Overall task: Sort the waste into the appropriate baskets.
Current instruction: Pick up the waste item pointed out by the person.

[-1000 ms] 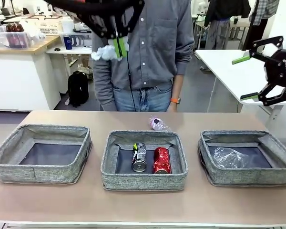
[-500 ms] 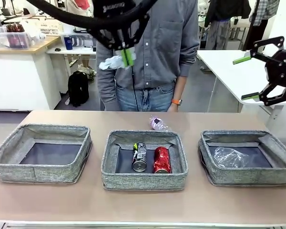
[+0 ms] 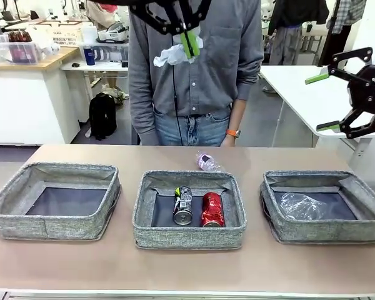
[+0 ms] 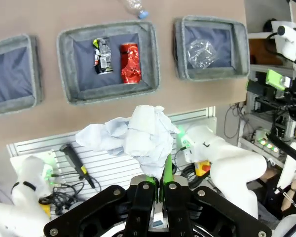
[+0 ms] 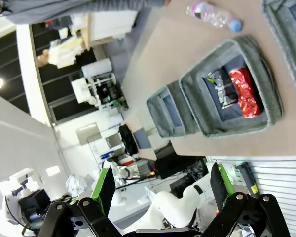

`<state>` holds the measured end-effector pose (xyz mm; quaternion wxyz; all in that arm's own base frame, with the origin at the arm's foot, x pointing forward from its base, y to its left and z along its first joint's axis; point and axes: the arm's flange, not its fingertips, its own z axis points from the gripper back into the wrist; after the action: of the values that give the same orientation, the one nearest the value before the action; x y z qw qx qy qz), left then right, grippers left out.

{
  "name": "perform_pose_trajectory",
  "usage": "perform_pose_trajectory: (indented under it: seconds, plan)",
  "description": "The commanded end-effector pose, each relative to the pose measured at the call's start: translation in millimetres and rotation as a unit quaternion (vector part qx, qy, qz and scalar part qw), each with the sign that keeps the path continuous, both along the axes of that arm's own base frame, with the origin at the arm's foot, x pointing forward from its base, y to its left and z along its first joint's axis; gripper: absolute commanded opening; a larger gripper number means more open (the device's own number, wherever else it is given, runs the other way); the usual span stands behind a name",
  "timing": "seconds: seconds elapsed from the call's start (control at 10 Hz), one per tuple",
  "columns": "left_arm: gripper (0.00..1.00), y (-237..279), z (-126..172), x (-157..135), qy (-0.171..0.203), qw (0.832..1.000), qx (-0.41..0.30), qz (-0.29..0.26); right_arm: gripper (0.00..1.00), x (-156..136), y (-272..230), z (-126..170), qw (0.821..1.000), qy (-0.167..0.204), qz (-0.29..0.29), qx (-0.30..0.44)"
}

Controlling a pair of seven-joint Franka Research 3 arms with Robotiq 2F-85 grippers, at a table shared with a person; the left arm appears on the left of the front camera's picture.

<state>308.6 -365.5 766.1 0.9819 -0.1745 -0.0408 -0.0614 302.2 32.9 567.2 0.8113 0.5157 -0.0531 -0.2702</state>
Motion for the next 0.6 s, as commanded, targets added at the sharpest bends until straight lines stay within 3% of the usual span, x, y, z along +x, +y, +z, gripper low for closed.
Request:
perform_pose_trajectory:
  seconds: [0.0,0.1,0.5]
  plan:
    - [0.0,-5,11,5,0.019,0.999,0.037,0.033,1.0,0,0,1,1.0,-0.001,0.0,0.006]
    - [0.0,0,0,0,0.0,1.0,0.0,0.0,1.0,0,0,1,1.0,-0.001,0.0,0.006]
    - [0.0,0,0,0,0.0,1.0,0.0,0.0,1.0,0,0,1,1.0,-0.001,0.0,0.006]
